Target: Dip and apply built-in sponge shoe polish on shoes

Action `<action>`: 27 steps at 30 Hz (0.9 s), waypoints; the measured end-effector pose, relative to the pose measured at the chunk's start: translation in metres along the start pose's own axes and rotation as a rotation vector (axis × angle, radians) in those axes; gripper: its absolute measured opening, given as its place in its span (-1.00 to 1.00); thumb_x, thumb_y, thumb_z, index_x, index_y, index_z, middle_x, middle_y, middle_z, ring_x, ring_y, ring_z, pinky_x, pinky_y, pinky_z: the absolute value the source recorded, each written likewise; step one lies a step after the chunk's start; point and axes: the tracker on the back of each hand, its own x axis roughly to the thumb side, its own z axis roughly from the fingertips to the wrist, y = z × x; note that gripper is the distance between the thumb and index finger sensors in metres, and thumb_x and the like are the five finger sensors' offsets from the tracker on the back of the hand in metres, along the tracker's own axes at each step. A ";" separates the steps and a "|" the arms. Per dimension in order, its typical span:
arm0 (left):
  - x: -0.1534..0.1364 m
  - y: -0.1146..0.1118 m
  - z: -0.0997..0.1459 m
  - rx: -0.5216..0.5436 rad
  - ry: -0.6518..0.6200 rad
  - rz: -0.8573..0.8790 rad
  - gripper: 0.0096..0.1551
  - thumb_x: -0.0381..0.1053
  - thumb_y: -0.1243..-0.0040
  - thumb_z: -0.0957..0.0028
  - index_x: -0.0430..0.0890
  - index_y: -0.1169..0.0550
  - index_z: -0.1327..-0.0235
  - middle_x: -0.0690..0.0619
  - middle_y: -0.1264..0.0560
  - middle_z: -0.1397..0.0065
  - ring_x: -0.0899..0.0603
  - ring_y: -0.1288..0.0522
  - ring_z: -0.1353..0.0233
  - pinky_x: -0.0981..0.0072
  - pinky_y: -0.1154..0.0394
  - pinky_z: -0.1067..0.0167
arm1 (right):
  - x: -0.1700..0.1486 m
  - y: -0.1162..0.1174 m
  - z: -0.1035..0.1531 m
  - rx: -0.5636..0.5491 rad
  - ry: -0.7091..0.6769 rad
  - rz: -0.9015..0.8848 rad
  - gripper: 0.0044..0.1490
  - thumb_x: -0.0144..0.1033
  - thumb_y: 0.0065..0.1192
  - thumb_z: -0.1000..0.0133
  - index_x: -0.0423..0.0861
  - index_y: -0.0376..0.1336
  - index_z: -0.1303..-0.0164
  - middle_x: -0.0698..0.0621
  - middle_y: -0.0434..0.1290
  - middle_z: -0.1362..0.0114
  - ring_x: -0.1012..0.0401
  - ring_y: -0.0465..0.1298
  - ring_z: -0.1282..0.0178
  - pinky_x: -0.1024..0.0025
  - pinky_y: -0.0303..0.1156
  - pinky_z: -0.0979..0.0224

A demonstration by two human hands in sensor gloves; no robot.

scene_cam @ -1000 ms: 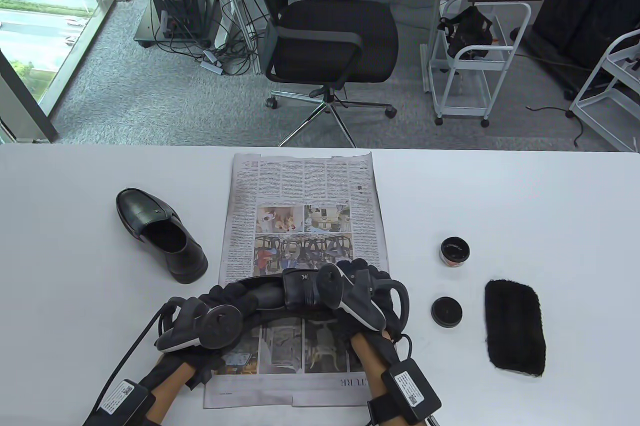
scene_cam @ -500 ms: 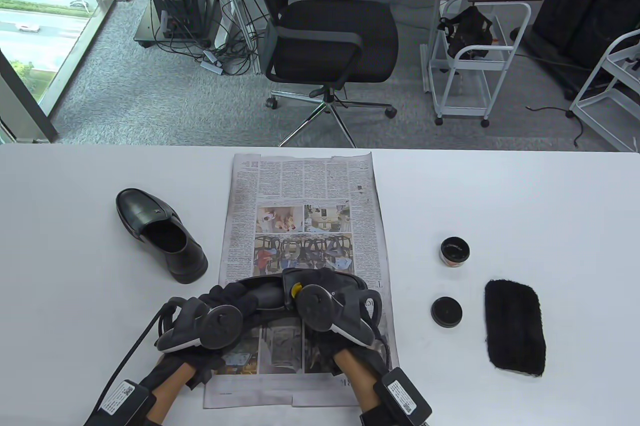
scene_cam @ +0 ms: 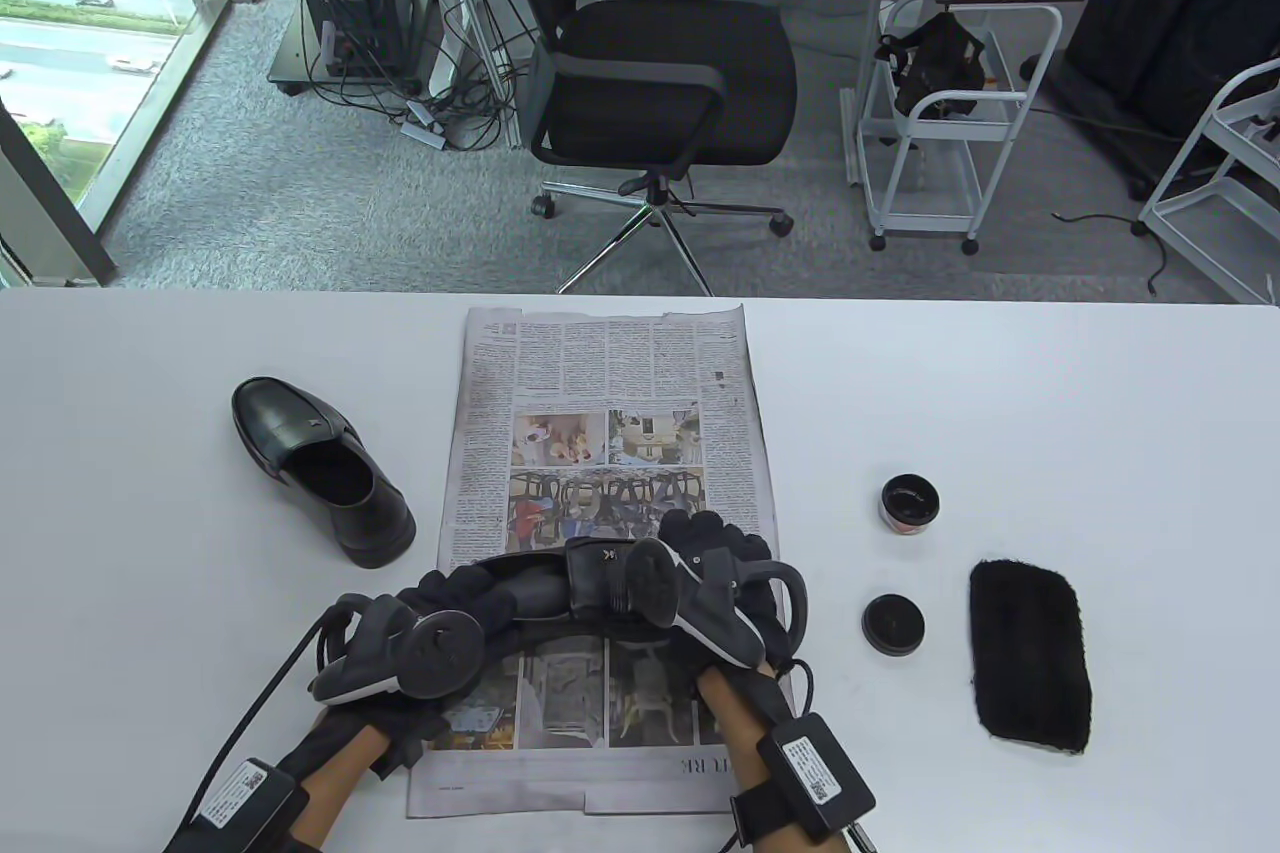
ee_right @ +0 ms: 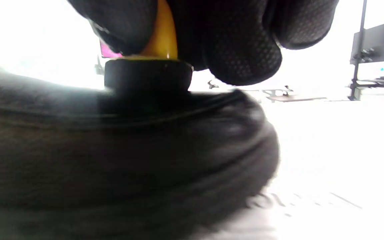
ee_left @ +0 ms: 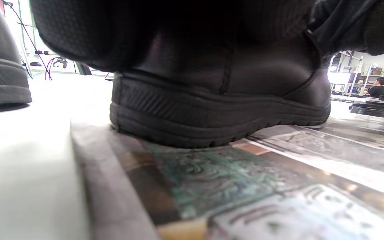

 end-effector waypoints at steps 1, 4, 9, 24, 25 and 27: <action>0.000 0.000 0.000 0.000 0.000 0.000 -0.53 0.20 0.00 -0.26 -0.02 -0.44 -0.30 -0.02 -0.30 -0.42 -0.44 -0.47 -0.23 -0.30 -0.44 -0.21 | -0.004 -0.002 0.002 0.014 0.011 -0.021 -0.41 -0.21 0.25 0.00 -0.10 0.31 -0.24 -0.15 0.51 -0.14 0.02 0.59 0.07 -0.17 0.43 -0.31; 0.000 0.000 0.000 -0.002 0.003 0.002 -0.53 0.20 -0.01 -0.25 -0.02 -0.44 -0.30 -0.02 -0.30 -0.42 -0.44 -0.47 -0.24 -0.31 -0.44 -0.21 | -0.011 -0.005 0.006 0.061 0.020 -0.071 -0.42 -0.20 0.27 0.00 -0.11 0.32 -0.23 -0.16 0.52 -0.13 0.01 0.59 0.08 -0.17 0.43 -0.30; 0.000 0.000 0.000 -0.001 0.003 0.003 -0.52 0.20 0.00 -0.25 -0.02 -0.43 -0.30 -0.01 -0.29 -0.43 -0.44 -0.46 -0.24 -0.30 -0.44 -0.22 | -0.003 -0.008 0.007 0.160 -0.010 -0.092 -0.41 -0.15 0.26 -0.01 -0.15 0.33 -0.20 -0.16 0.53 -0.07 0.05 0.60 0.16 -0.14 0.47 -0.24; 0.001 0.000 -0.001 -0.002 0.002 0.000 -0.53 0.20 0.00 -0.26 -0.01 -0.43 -0.30 -0.02 -0.29 -0.42 -0.44 -0.46 -0.23 -0.31 -0.43 -0.21 | 0.035 0.001 -0.004 -0.011 -0.104 -0.154 -0.40 -0.21 0.26 0.01 -0.08 0.31 -0.27 -0.12 0.52 -0.20 -0.03 0.58 0.02 -0.20 0.39 -0.33; 0.001 0.000 -0.001 -0.001 0.001 -0.001 -0.53 0.20 0.00 -0.26 -0.01 -0.43 -0.30 -0.02 -0.29 -0.42 -0.44 -0.46 -0.23 -0.30 -0.44 -0.21 | 0.033 0.001 -0.009 -0.013 -0.081 -0.118 -0.39 -0.21 0.26 0.00 -0.08 0.31 -0.27 -0.11 0.52 -0.20 -0.03 0.58 0.01 -0.20 0.39 -0.34; 0.001 0.000 -0.001 -0.001 0.002 0.001 -0.53 0.20 0.00 -0.26 -0.01 -0.43 -0.30 -0.02 -0.29 -0.42 -0.44 -0.46 -0.23 -0.31 -0.43 -0.21 | 0.027 0.004 -0.013 -0.007 -0.041 -0.093 -0.39 -0.22 0.27 0.01 -0.08 0.31 -0.27 -0.12 0.52 -0.20 -0.03 0.58 0.02 -0.20 0.39 -0.34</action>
